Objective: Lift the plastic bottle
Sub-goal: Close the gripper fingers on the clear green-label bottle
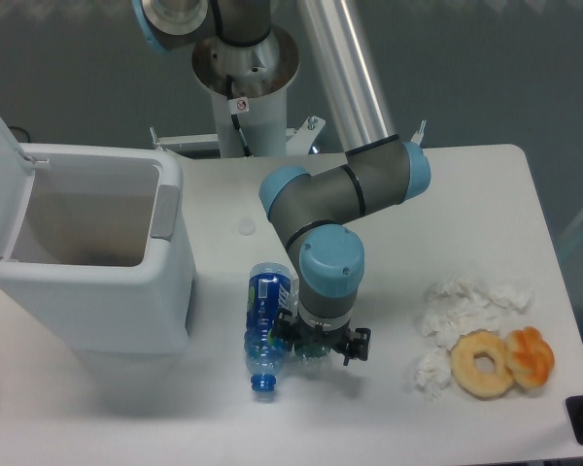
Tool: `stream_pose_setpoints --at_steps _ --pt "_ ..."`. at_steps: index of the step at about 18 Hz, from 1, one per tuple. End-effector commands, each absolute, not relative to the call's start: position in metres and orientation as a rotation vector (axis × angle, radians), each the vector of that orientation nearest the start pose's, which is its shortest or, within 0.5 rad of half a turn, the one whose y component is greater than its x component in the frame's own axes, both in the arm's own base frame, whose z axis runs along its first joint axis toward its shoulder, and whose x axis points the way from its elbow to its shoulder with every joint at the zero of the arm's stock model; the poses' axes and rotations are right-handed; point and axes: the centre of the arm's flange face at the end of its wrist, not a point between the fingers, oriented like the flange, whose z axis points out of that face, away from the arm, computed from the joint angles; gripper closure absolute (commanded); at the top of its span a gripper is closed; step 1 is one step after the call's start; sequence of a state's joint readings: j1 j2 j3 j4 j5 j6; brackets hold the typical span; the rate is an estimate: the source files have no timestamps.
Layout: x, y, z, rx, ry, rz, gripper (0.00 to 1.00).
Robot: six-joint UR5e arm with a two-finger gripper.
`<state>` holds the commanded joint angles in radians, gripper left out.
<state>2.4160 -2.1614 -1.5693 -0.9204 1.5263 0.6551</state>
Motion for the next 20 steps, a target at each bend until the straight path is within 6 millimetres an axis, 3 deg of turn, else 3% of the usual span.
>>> stream_pose_setpoints --at_steps 13,20 --pt "-0.4089 0.5470 0.1984 -3.022 -0.546 -0.005 0.00" --pt "-0.4101 0.5494 0.1966 -3.022 -0.549 -0.005 0.00"
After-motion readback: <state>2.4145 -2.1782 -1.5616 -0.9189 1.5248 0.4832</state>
